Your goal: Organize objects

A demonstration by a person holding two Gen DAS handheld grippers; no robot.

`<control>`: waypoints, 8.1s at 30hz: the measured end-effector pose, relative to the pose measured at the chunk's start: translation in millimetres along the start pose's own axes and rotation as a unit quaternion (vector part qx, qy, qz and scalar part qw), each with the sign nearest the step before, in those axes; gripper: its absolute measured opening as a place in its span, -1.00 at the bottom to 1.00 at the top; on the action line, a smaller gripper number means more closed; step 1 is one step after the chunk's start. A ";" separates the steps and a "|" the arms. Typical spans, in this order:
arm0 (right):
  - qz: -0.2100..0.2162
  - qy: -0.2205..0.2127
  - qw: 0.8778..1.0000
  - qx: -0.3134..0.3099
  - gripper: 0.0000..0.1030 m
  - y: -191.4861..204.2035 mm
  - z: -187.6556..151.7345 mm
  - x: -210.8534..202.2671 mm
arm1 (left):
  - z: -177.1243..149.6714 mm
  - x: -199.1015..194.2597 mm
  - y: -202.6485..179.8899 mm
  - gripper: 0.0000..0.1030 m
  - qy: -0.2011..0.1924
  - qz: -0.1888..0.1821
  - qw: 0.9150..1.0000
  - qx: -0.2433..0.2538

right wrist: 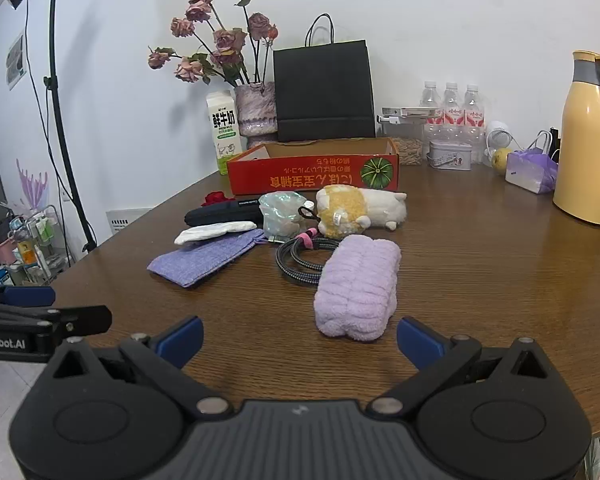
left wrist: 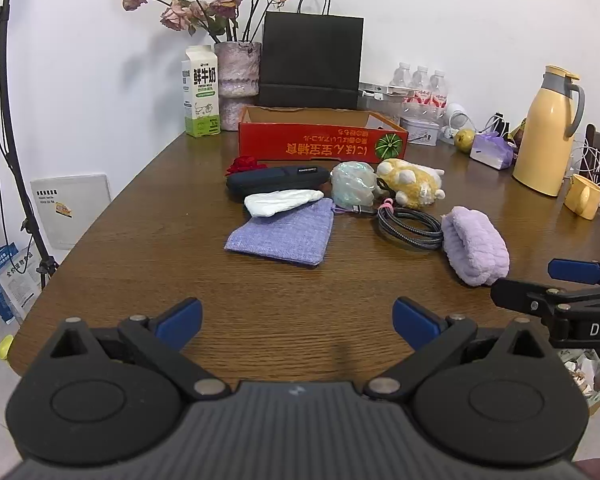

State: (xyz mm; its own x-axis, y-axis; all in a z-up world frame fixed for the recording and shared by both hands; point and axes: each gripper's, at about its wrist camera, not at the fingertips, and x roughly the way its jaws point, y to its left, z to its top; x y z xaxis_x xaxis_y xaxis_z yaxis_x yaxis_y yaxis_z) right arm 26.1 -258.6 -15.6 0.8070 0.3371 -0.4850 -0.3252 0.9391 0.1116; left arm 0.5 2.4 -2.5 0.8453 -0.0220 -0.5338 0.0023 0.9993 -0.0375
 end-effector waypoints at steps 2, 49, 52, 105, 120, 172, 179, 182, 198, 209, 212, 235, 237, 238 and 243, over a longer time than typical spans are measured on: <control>0.001 0.000 1.000 0.000 1.00 0.0 0.1 0.0 | -0.6 -0.1 0.0 1.00 0.000 0.000 1.000 0.000; -0.001 -0.001 1.000 0.000 1.00 0.4 1.0 -1.0 | -1.2 -1.8 0.0 1.00 0.002 -0.005 1.000 0.000; -0.001 -0.001 1.000 0.001 1.00 0.5 1.0 -1.0 | -1.4 -1.8 0.0 1.00 0.003 -0.005 1.000 0.000; -0.002 0.003 1.000 -0.002 1.00 -2.6 0.2 5.4 | 0.9 8.4 4.6 1.00 0.012 0.000 1.000 -0.005; -0.015 0.021 0.999 -0.022 1.00 -8.9 2.5 42.9 | 8.3 46.0 13.5 1.00 0.027 0.006 1.000 -0.010; 0.027 0.049 0.997 -0.048 0.18 -51.4 24.7 104.0 | 36.3 120.7 0.4 -0.35 0.077 -0.027 0.996 0.040; 0.030 0.047 0.997 -0.048 0.18 -49.8 20.8 98.6 | 30.1 100.5 5.1 0.67 0.077 -0.006 0.996 0.054; 0.030 0.045 0.997 -0.048 0.18 -48.3 20.3 96.7 | 34.5 104.3 2.0 0.88 0.074 -0.005 0.995 0.064; 0.019 0.046 0.998 -0.039 0.02 -51.2 15.3 89.9 | 63.6 142.8 1.0 1.00 0.075 0.000 0.992 0.097; 0.002 0.033 0.999 -0.026 -0.02 -62.6 22.1 89.6 | 63.8 166.2 8.0 0.49 0.095 -0.046 0.991 0.083; 0.004 0.034 0.999 -0.030 -0.02 -60.2 23.9 92.3 | 62.5 160.6 10.1 0.44 0.087 -0.039 0.992 0.079; 0.008 -0.008 0.999 -0.047 -0.02 -48.9 44.3 76.9 | 81.1 107.8 -2.8 0.44 0.015 -0.020 0.997 0.073; 0.009 -0.013 0.999 -0.051 -0.02 -46.4 50.1 77.0 | 87.0 106.6 -7.9 0.44 0.008 -0.021 0.997 0.073; 0.009 -0.017 0.998 -0.054 -0.02 -44.8 53.4 77.2 | 90.1 106.2 -10.0 0.44 0.004 -0.020 0.997 0.072; 0.010 -0.032 0.997 -0.064 -0.02 -38.9 69.0 80.1 | 103.1 107.5 -17.8 0.44 -0.014 -0.014 0.998 0.058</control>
State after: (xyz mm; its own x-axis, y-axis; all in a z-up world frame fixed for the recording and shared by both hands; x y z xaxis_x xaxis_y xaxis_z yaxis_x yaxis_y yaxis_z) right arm 137.4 -263.5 1.1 0.8283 0.3624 -0.4273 -0.3982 0.9173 0.0060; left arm 146.4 -14.6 27.9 0.8584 -0.0508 -0.5104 0.0863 0.9952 0.0462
